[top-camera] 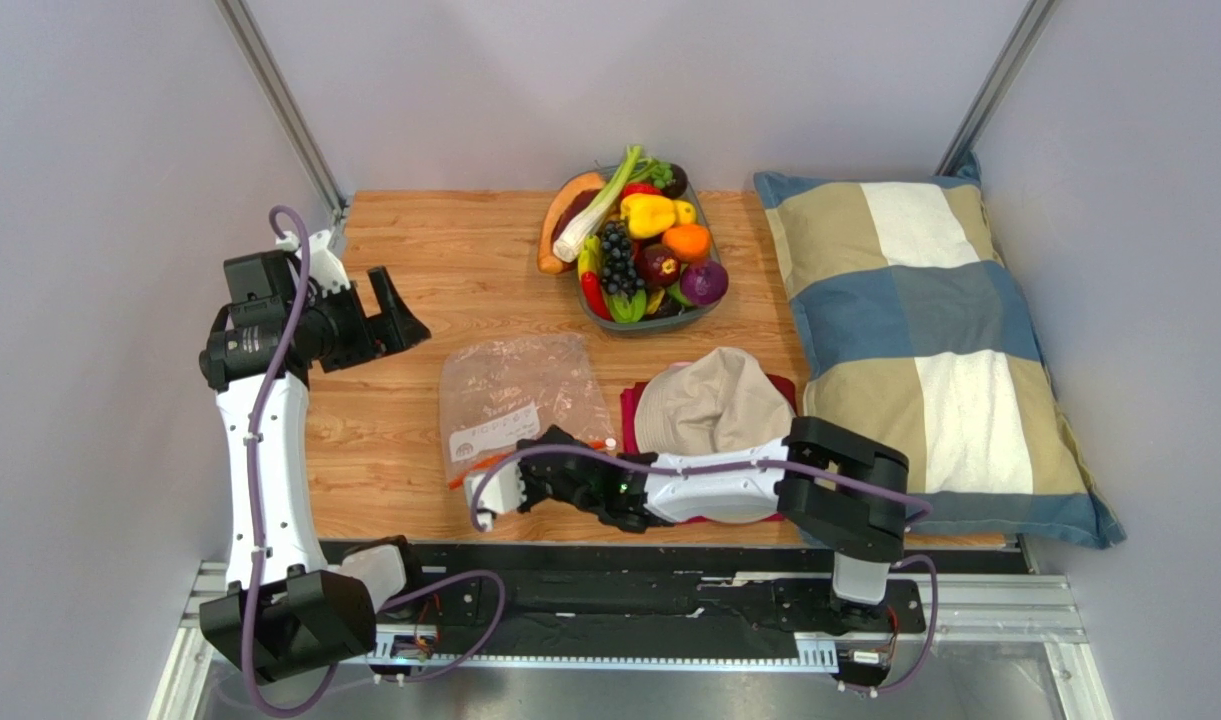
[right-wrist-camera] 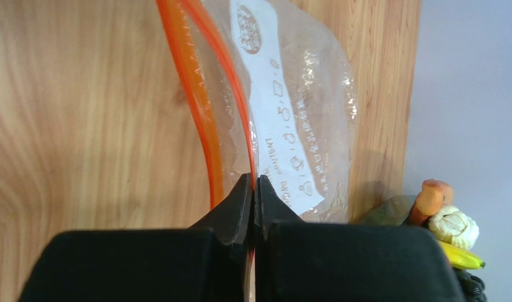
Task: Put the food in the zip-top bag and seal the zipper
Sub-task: Pick up the zipper food storage bag at the center of the board, then open the zipper of the food storage bag.
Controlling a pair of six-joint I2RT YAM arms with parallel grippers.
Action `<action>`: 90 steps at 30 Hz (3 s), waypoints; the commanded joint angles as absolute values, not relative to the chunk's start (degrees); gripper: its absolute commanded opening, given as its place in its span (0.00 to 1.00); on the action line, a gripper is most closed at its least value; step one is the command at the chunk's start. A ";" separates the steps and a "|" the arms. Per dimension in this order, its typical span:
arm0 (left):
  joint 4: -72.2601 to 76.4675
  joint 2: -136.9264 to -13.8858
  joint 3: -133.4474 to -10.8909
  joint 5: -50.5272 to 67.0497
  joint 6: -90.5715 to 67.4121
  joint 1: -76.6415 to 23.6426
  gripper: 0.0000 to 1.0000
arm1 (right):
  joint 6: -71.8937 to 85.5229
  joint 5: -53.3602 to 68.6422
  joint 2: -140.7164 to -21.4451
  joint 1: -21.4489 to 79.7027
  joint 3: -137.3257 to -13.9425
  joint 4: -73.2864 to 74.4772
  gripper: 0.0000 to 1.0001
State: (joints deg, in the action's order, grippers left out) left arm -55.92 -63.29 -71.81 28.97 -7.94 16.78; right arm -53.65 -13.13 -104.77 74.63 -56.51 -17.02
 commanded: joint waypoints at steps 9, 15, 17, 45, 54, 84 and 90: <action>-42.63 -63.10 -79.44 31.29 -18.01 19.60 0.99 | -4.34 14.20 -99.49 54.43 -93.58 20.38 0.00; -43.06 -64.95 -87.27 26.99 -20.56 19.78 0.96 | 20.71 23.70 -106.78 47.13 -109.41 23.37 0.00; -44.21 -65.30 -88.41 27.33 -20.22 19.86 0.91 | 29.91 25.39 -109.24 45.62 -112.66 23.38 0.00; -35.78 -79.28 -76.64 43.24 -27.07 9.23 0.51 | 63.11 29.00 -124.54 42.80 -115.31 6.33 0.00; -32.87 -80.24 -73.83 43.50 -29.96 8.96 0.46 | 64.69 29.88 -125.16 42.80 -114.00 5.10 0.00; -56.79 -77.69 -80.59 40.95 -10.63 15.56 0.00 | 31.74 25.66 -121.91 41.49 -113.02 15.64 0.43; -53.71 -79.45 -82.26 40.78 -13.09 15.56 0.00 | 16.57 20.75 -117.96 41.57 -113.73 18.45 0.70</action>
